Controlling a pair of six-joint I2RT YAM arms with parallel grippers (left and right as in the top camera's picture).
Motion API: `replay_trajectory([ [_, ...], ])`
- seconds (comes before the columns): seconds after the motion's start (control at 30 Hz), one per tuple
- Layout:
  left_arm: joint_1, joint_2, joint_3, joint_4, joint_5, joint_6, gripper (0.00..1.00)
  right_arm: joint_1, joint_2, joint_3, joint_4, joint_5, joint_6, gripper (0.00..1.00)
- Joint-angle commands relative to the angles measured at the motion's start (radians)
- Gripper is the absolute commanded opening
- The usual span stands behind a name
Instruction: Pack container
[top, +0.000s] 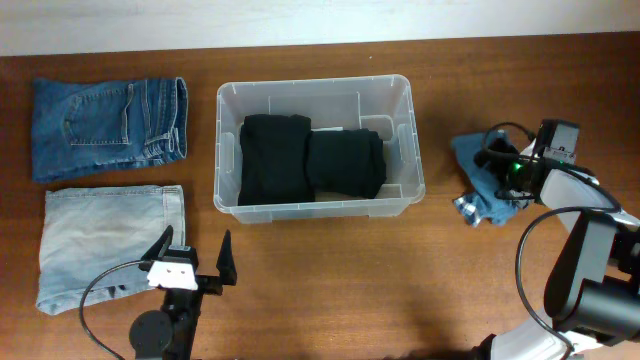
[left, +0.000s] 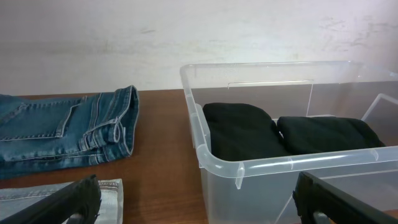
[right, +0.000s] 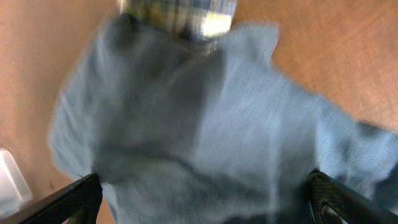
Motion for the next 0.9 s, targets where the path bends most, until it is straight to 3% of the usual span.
replay_trajectory([
  [0.0, 0.006, -0.008, -0.006, -0.002, -0.004, 0.015, 0.99, -0.004, 0.018, -0.001, 0.046, -0.048, -0.072, 0.98],
  [0.13, 0.006, -0.008, -0.006, -0.002, -0.004, 0.015, 0.99, -0.004, 0.016, 0.075, -0.019, -0.159, -0.182, 0.98],
  [0.43, 0.006, -0.008, -0.006, -0.002, -0.004, 0.015, 0.99, -0.057, 0.014, 0.328, -0.371, -0.114, -0.575, 0.98],
  [0.63, 0.006, -0.008, -0.006, -0.002, -0.004, 0.015, 0.99, -0.089, 0.020, 0.334, -0.415, 0.022, -0.811, 0.98],
  [0.87, 0.006, -0.008, -0.006, -0.002, -0.004, 0.015, 1.00, -0.061, 0.066, 0.323, -0.392, 0.016, -0.899, 0.99],
])
